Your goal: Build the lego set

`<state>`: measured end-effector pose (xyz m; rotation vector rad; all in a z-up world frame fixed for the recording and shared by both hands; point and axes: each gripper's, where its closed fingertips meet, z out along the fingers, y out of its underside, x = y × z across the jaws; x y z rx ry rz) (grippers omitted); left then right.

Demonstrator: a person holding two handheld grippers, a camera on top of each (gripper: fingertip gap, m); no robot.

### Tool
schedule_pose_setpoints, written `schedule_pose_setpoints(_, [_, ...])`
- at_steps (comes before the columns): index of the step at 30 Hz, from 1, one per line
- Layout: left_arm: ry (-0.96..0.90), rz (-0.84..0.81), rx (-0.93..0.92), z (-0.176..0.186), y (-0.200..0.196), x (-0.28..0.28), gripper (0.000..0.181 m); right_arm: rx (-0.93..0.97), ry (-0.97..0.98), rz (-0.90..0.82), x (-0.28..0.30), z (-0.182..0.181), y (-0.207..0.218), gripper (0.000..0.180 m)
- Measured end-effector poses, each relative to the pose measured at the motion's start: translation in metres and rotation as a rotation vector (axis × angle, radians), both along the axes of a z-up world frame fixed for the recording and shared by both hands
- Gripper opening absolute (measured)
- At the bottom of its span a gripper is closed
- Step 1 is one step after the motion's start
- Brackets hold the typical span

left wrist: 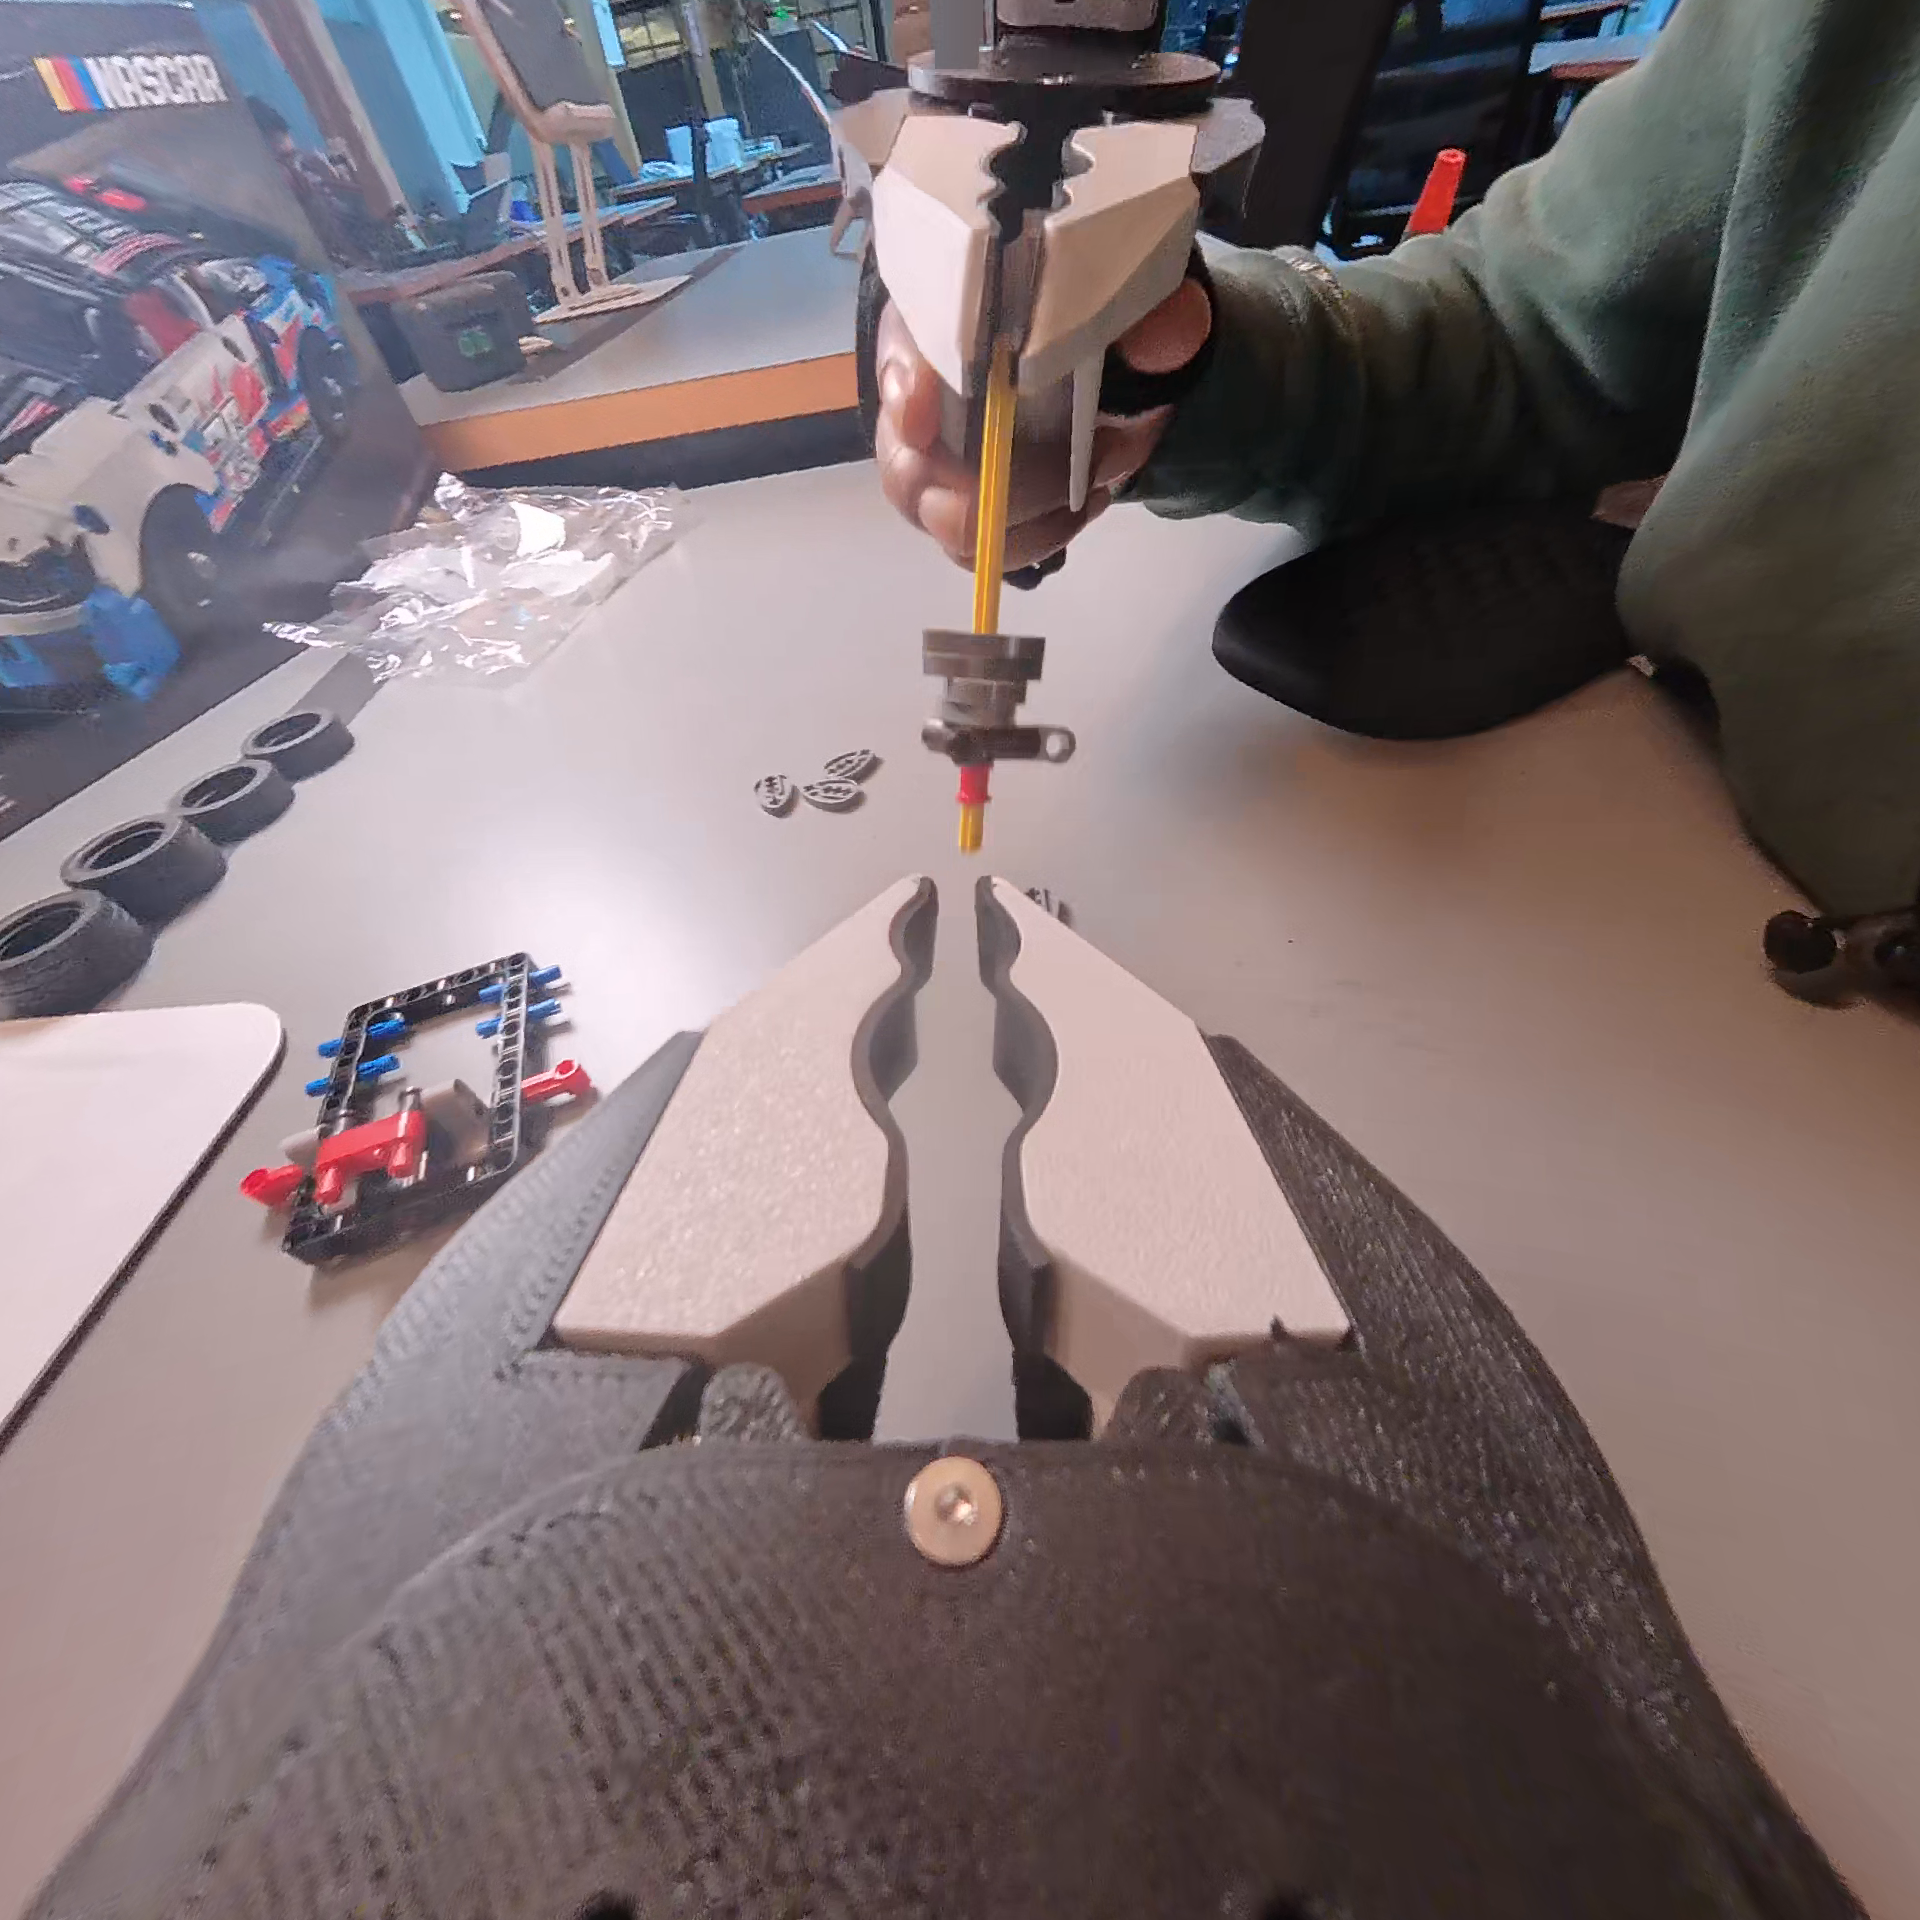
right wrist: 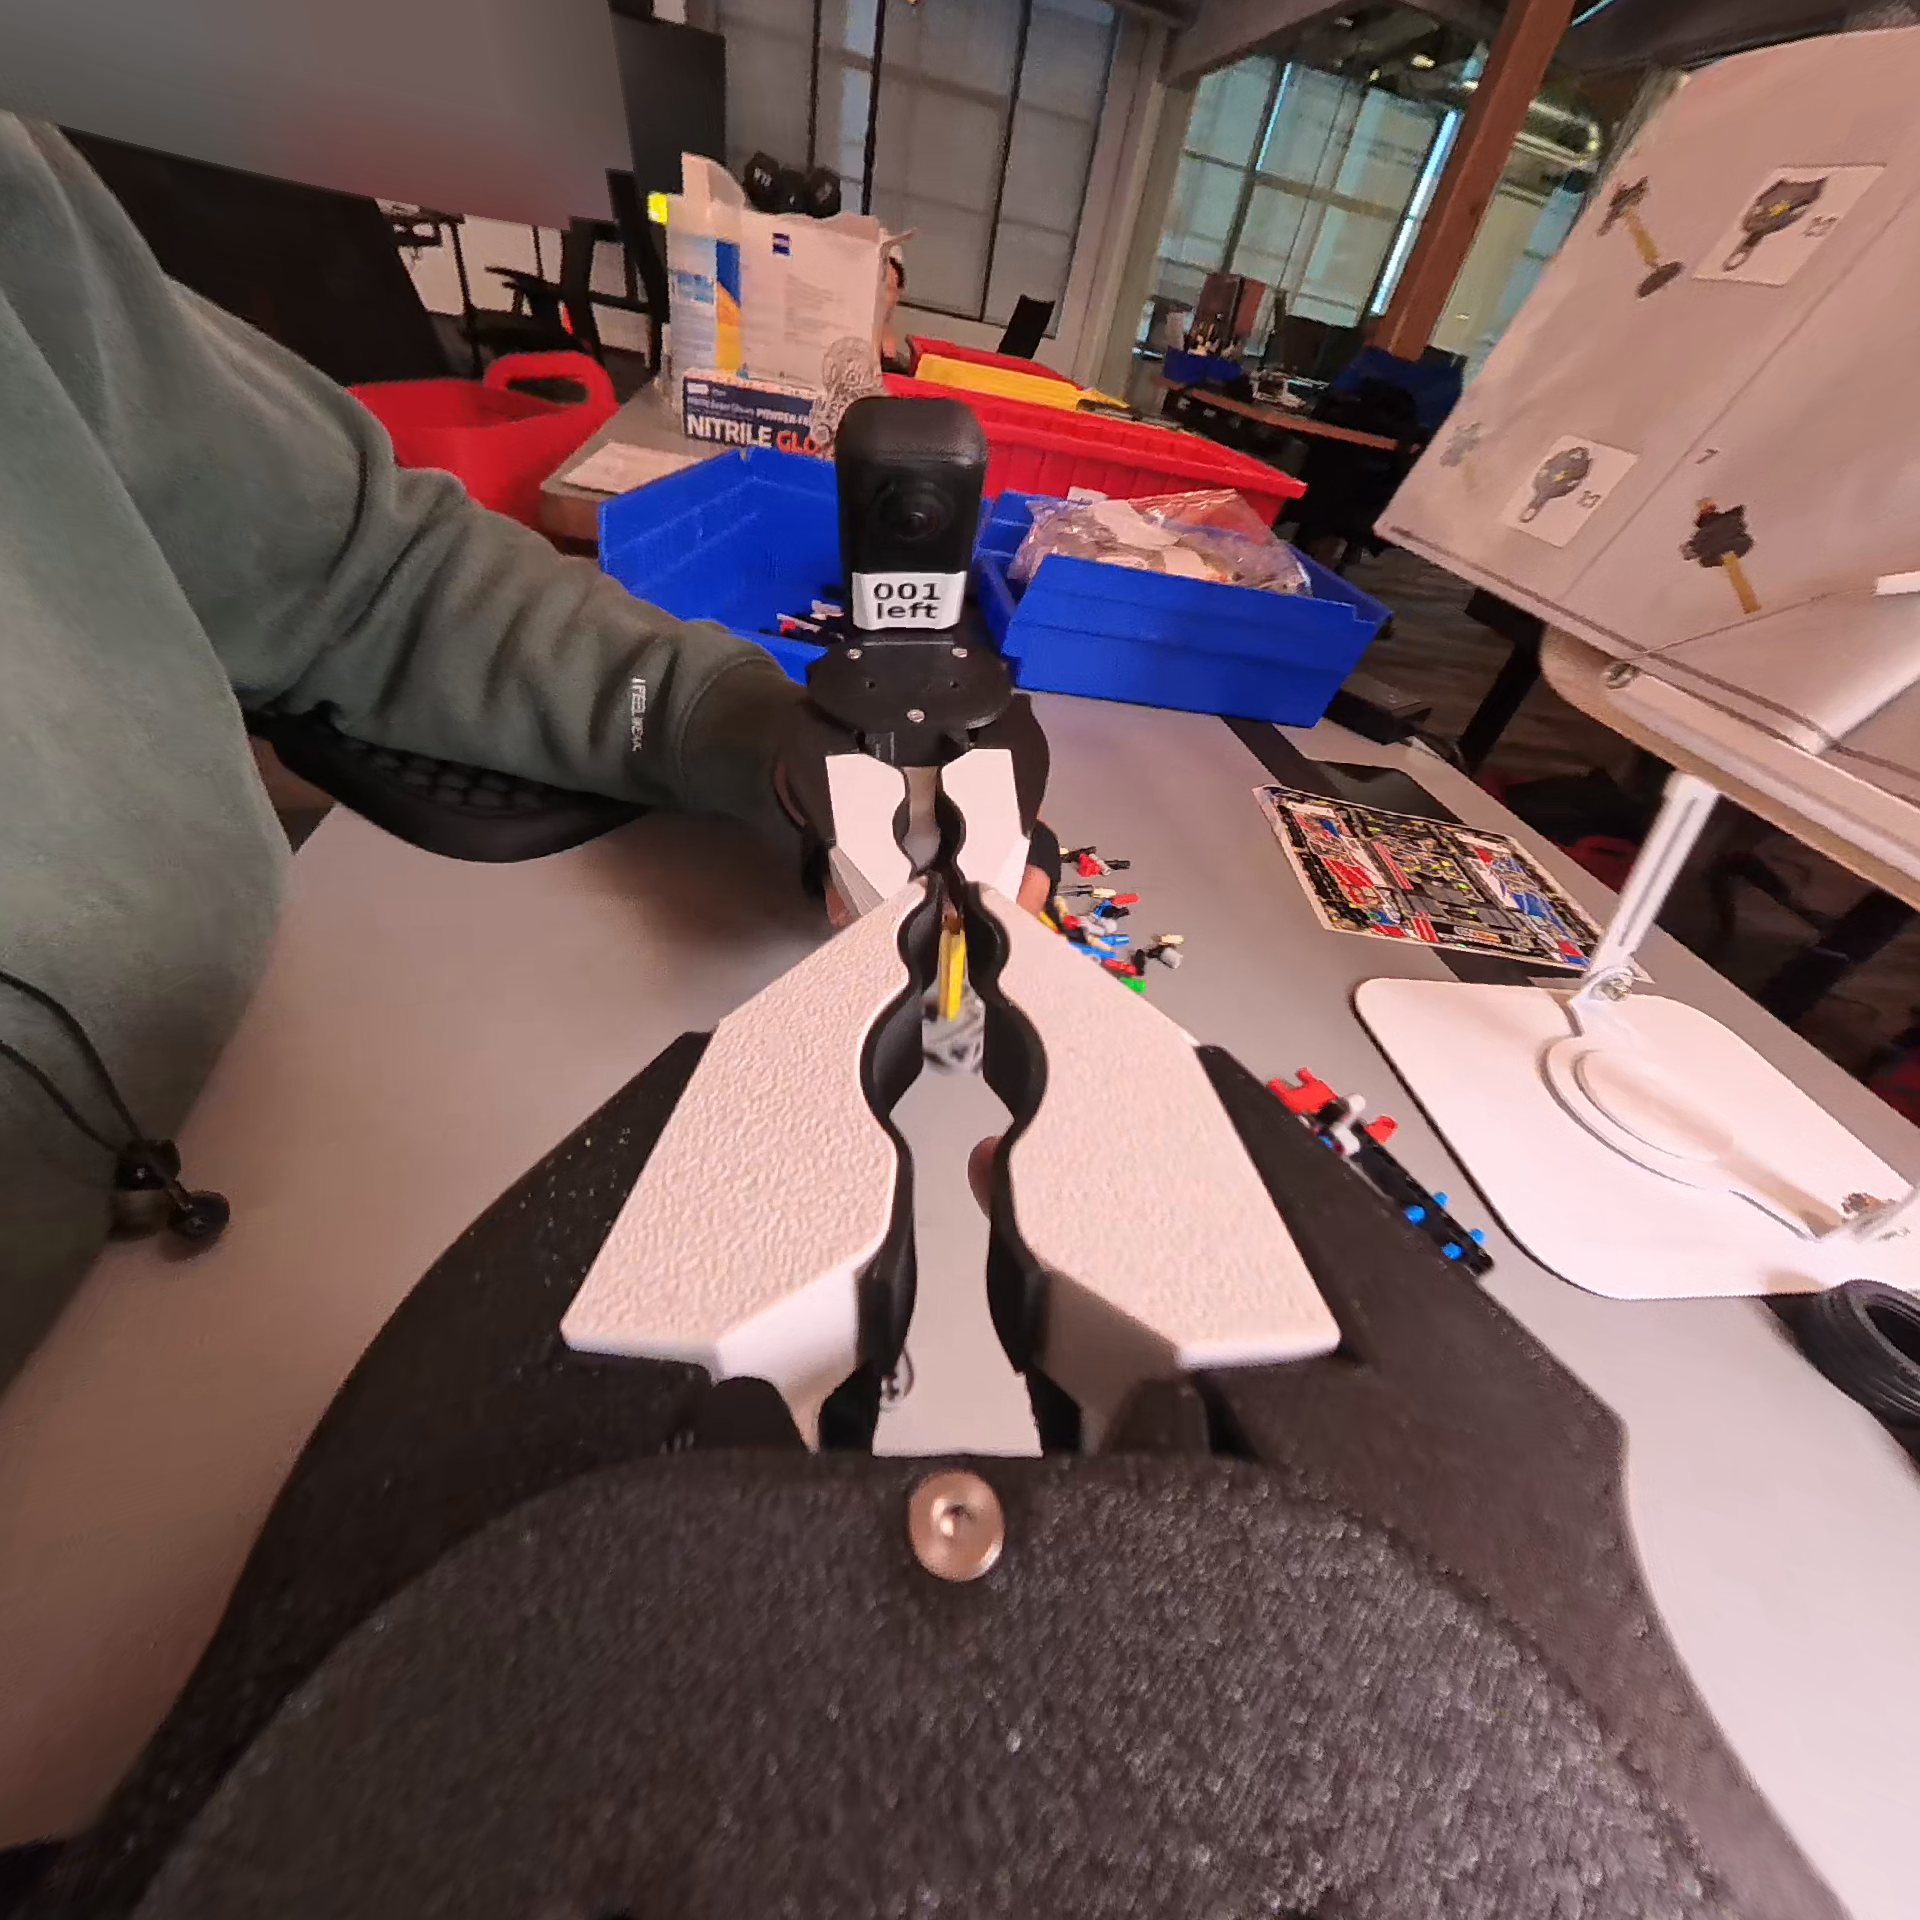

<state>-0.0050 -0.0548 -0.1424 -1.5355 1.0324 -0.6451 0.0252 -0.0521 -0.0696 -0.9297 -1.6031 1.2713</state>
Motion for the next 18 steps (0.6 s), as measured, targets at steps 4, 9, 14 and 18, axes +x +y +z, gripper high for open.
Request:
schedule_pose_setpoints(4, [-0.055, 0.047, -0.004, 0.009, 0.007, -0.01, 0.015, 0.024, -0.006, -0.055, 0.002, -0.001, 0.016, 0.001])
schedule_pose_setpoints(9, [-0.163, 0.07, -0.002, 0.031, 0.009, -0.012, 0.031, 0.077, -0.046, -0.062, -0.004, -0.017, 0.013, 0.001])
schedule_pose_setpoints(14, [-0.084, 0.009, 0.02, 0.027, -0.002, 0.014, 0.031, 0.149, -0.042, -0.031, -0.013, -0.026, -0.008, 0.002])
schedule_pose_setpoints(18, [0.03, -0.019, 0.05, 0.013, -0.008, 0.03, 0.011, 0.141, -0.022, 0.005, -0.016, -0.026, -0.022, 0.001])
